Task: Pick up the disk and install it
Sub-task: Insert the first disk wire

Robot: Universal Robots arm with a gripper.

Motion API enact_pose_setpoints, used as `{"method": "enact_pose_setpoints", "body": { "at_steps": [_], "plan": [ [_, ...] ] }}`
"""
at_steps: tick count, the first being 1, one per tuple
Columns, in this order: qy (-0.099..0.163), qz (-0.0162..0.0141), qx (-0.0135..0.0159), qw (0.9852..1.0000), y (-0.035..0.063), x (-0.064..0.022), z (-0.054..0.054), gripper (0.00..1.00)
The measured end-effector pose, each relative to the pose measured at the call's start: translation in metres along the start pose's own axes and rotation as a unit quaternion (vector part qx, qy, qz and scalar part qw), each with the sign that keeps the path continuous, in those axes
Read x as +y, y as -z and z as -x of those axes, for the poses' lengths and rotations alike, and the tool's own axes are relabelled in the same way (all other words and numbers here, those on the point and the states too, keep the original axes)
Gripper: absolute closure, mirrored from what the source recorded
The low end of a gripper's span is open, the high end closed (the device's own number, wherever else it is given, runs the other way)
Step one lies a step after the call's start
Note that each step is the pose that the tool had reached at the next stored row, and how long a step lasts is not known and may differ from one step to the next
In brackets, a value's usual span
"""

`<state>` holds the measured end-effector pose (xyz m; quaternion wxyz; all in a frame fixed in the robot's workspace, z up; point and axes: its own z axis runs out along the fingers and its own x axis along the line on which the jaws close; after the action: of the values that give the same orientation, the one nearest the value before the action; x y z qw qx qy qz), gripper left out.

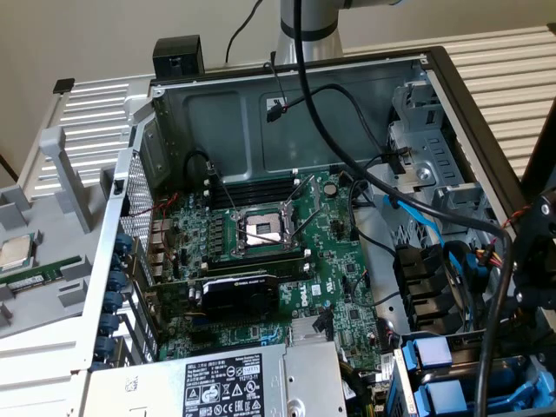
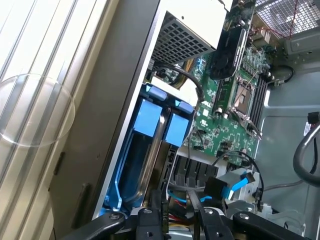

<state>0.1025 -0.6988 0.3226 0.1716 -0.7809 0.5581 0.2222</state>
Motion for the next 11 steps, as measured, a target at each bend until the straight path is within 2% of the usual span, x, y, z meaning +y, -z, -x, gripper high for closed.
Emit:
{"method": "enact_pose_setpoints", "body": {
  "at_steps": [11],
  "plan": [
    [-0.001,0.0011,-0.0004,1.0000,-0.0003,-0.0004,-0.0005,0.66]
  ]
}}
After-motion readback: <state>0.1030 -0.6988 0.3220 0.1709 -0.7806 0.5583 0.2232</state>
